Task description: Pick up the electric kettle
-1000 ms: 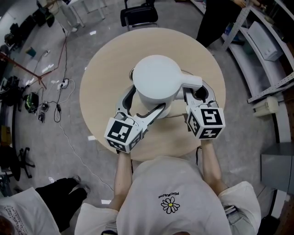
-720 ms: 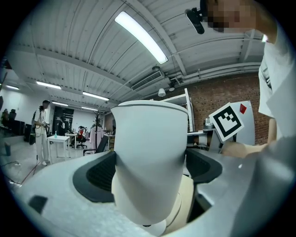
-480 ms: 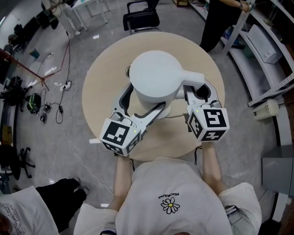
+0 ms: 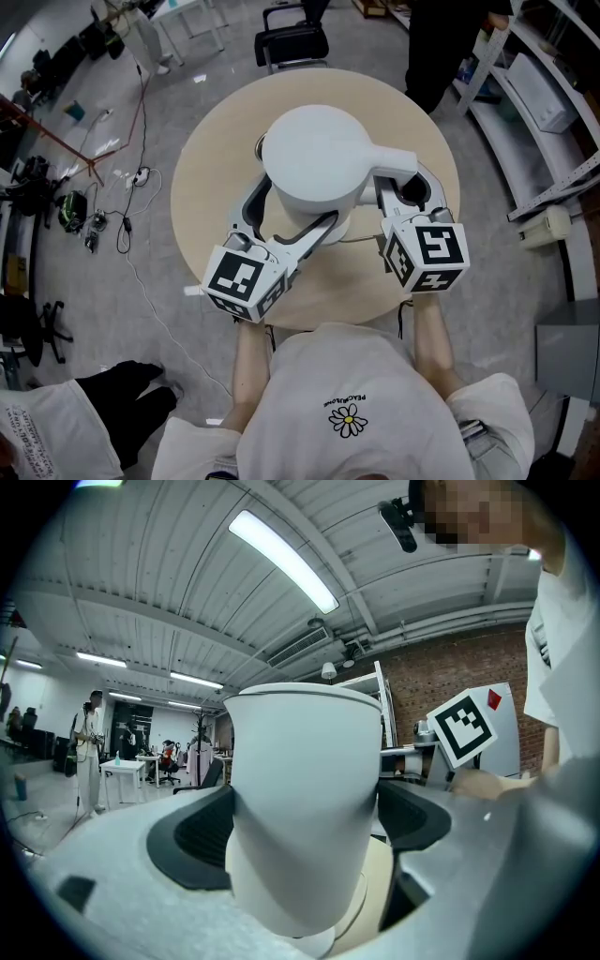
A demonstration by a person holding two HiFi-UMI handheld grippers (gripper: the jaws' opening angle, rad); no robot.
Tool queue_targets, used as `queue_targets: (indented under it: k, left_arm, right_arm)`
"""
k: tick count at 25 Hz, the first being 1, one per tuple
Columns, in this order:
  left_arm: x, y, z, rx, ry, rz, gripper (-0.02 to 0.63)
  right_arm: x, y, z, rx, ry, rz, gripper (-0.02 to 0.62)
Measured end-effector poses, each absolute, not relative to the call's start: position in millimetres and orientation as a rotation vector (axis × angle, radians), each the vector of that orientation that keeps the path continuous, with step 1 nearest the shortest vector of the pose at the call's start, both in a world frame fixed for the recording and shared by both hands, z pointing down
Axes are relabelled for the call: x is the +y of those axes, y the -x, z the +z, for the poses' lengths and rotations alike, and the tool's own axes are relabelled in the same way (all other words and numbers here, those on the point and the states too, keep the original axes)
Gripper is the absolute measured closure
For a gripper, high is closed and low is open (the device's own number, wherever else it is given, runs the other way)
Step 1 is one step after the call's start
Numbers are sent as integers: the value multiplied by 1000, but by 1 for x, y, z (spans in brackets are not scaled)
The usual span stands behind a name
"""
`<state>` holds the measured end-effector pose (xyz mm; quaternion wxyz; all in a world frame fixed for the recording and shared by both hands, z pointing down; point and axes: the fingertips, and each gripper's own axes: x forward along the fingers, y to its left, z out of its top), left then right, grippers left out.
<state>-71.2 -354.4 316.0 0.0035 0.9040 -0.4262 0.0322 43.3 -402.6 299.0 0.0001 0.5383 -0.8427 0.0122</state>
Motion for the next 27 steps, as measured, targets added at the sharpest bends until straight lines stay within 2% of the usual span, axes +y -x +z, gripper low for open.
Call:
queue_targets:
  k: [27]
  left_arm:
    - [-356, 74, 320, -1332, -2827, 87, 118]
  right_arm:
    - [-402, -39, 299, -2637, -1691, 0, 494]
